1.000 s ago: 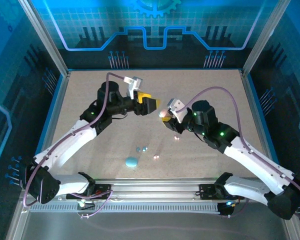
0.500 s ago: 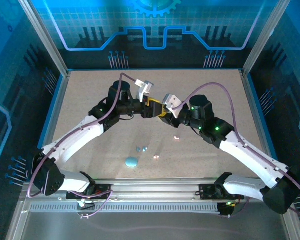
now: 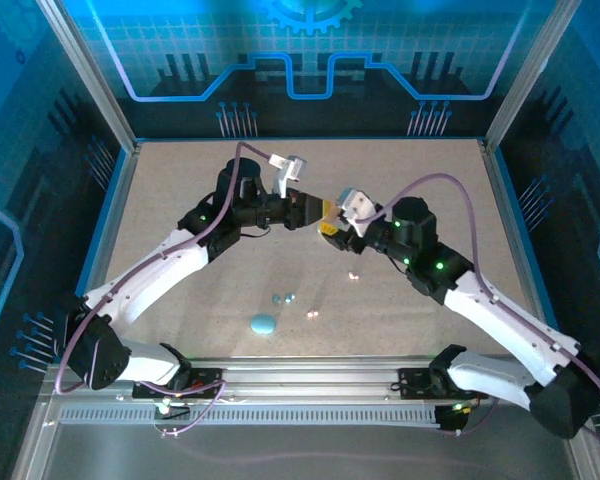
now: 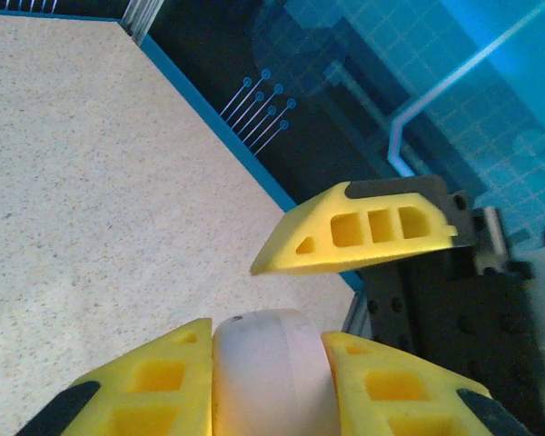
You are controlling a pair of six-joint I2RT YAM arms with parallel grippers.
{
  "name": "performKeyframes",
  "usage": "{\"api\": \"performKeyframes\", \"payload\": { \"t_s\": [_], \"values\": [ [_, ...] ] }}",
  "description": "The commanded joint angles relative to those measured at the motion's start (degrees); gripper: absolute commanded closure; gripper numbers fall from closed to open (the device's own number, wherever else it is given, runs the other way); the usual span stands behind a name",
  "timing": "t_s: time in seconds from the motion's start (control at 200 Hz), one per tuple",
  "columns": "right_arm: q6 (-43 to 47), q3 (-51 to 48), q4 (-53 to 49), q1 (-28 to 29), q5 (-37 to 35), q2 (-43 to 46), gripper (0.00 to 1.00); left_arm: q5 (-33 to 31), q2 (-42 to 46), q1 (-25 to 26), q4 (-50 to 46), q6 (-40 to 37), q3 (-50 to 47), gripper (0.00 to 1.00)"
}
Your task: Insert wireless bluetooth earbuds into charging case
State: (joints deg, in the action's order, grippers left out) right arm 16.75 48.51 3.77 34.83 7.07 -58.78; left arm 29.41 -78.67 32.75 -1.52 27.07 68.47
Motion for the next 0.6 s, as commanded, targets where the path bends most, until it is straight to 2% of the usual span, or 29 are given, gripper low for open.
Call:
{"api": "performKeyframes", "payload": {
  "t_s": [0.0,0.085,0.21,0.31,0.595],
  "values": [
    [3.25,-3.63,8.92,-3.96,6.97,2.02,0.32,3.37,1.51,-0.25,6.0,6.87,0.28,0.87],
    [2.65,-2.64,8.36,-6.07,10.24,1.7,0.32,4.32,1.09,-0.26,6.44,9.38,0.78,0.87],
    [2.34,-3.43,14.69,-6.18,11.85,1.43,0.32,6.83,0.44,-0.24,8.96,11.95,0.47,0.86],
    [1.69,-3.42,17.62,-6.18,11.76,1.17,0.35,7.5,0.14,-0.24,9.6,13.0,0.59,0.86],
    [1.47,-2.16,17.05,-6.18,14.41,0.78,0.47,7.71,0.61,-0.17,8.64,12.52,0.75,0.86]
  ]
}}
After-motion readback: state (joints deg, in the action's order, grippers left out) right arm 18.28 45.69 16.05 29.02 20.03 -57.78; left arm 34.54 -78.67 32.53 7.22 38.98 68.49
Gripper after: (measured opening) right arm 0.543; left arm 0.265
